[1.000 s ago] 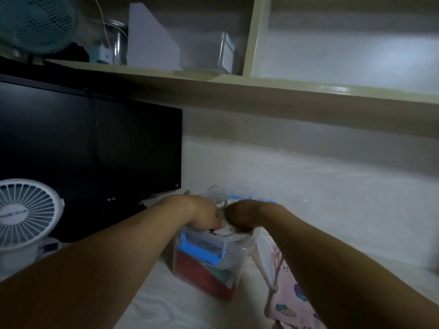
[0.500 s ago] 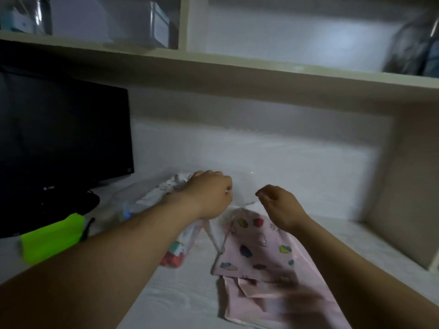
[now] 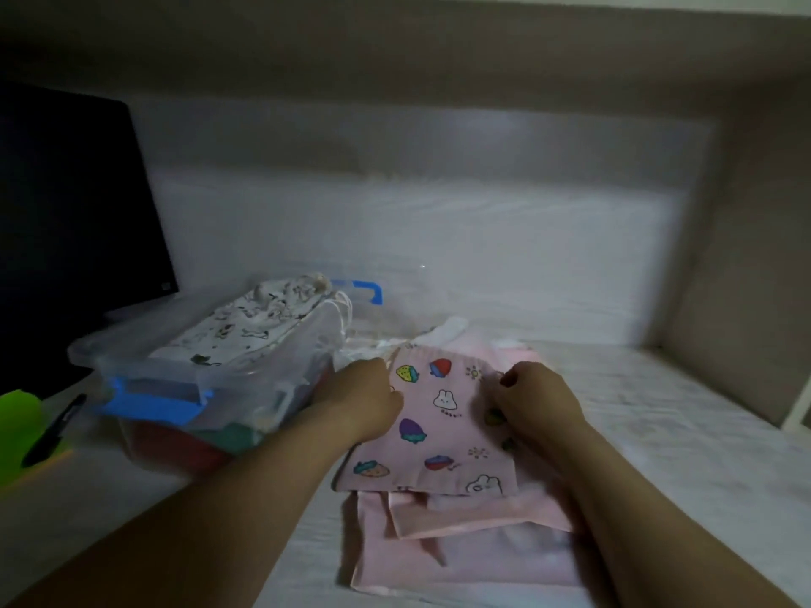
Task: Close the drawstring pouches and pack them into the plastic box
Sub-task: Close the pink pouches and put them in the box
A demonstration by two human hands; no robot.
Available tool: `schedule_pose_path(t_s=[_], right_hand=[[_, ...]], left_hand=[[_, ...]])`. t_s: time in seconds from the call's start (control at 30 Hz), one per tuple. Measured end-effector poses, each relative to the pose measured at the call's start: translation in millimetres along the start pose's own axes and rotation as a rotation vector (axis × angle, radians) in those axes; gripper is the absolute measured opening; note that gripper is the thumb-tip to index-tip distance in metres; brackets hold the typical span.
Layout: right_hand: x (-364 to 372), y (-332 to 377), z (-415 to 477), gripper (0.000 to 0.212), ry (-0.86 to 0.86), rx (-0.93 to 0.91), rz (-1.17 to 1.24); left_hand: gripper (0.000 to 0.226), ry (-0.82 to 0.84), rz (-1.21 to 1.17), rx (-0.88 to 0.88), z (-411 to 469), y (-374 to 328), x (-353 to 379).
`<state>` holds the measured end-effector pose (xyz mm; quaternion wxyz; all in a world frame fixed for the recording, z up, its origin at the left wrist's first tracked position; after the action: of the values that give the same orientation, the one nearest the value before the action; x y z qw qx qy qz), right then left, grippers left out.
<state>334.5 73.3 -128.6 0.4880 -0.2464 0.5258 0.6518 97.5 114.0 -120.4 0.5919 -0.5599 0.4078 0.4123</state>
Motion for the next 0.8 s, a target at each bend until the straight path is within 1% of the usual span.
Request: schedule_pose_path(t_s=[0.1, 0.17, 0.27, 0.33, 0.37, 0.43, 0.47, 0.5, 0.57, 0.6, 0.63, 0.67, 0.73, 0.77, 0.8], right_hand=[[-2.7, -3.1, 0.7, 0.038, -0.027, -0.029, -0.071], [1.5, -8.8, 1.6, 0.039, -0.013, -0.024, -0.087], [5.5, -12.6, 3.9, 0.049, 0.024, 0.001, -0.123], [4.7, -11.9, 4.8, 0.048, 0.033, 0.011, -0.077], [5.5, -10.4, 5.1, 0.043, 0.037, 0.004, -0.011], [7.8, -4.6, 4.4, 0.023, 0.018, -0.030, 0.181], [7.7, -0.8, 2.7, 0.012, -0.022, -0.037, 0.302], [7.3, 2.1, 1.3, 0.008, -0.062, -0.018, 0.456], [5.9, 6.6, -2.5, 0.016, -0.084, 0.069, 0.767], [5.2, 7.9, -3.7, 0.021, -0.074, 0.090, 0.822], [2.7, 7.4, -4.7, 0.026, -0.070, 0.086, 0.776], [1.0, 4.9, -4.6, 0.034, -0.053, 0.066, 0.627], [0.7, 1.2, -5.4, 0.046, 0.013, 0.020, 0.212], [1.4, -0.4, -5.4, 0.049, 0.038, 0.011, 0.097], [1.8, -0.5, -5.3, 0.050, 0.053, 0.009, 0.059]], left_hand=[[0.023, -0.136, -0.110, 0.043, -0.1, 3.3, 8.9], [0.025, -0.175, -0.188, 0.076, -0.1, 3.5, 11.5], [0.022, -0.124, -0.363, 0.076, -0.8, 5.2, 10.5], [0.016, -0.064, -0.454, 0.035, -1.8, 6.0, 10.0], [0.014, -0.030, -0.487, 0.019, -1.3, 6.1, 10.1], [0.014, 0.043, -0.562, -0.001, -1.8, 6.1, 9.6], [0.013, 0.081, -0.617, -0.011, -2.2, 6.0, 8.3], [0.012, 0.123, -0.691, -0.024, -2.7, 6.5, 7.2], [0.017, 0.228, -0.871, -0.074, -4.1, 8.7, 6.0], [0.020, 0.282, -0.954, -0.105, -5.2, 9.3, 6.0], [0.021, 0.326, -1.017, -0.128, -6.6, 8.6, 6.2], [0.021, 0.358, -1.059, -0.142, -7.3, 8.7, 6.5], [0.024, 0.416, -1.096, -0.151, -10.0, 7.8, 6.3], [0.024, 0.443, -1.099, -0.147, -10.9, 7.1, 6.9], [0.023, 0.462, -1.084, -0.135, -10.3, 6.8, 8.6]])
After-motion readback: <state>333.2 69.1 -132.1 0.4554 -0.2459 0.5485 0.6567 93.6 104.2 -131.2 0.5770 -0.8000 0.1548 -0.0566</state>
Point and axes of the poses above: each hand's wrist, its own z-axis towards the middle knuckle, its own x-axis out of the palm, y = z × x, the point moved 3 cm from there along z, towards the middle knuckle, and after that the axes turned 13 degrees about -x, right-handed, at the moved point
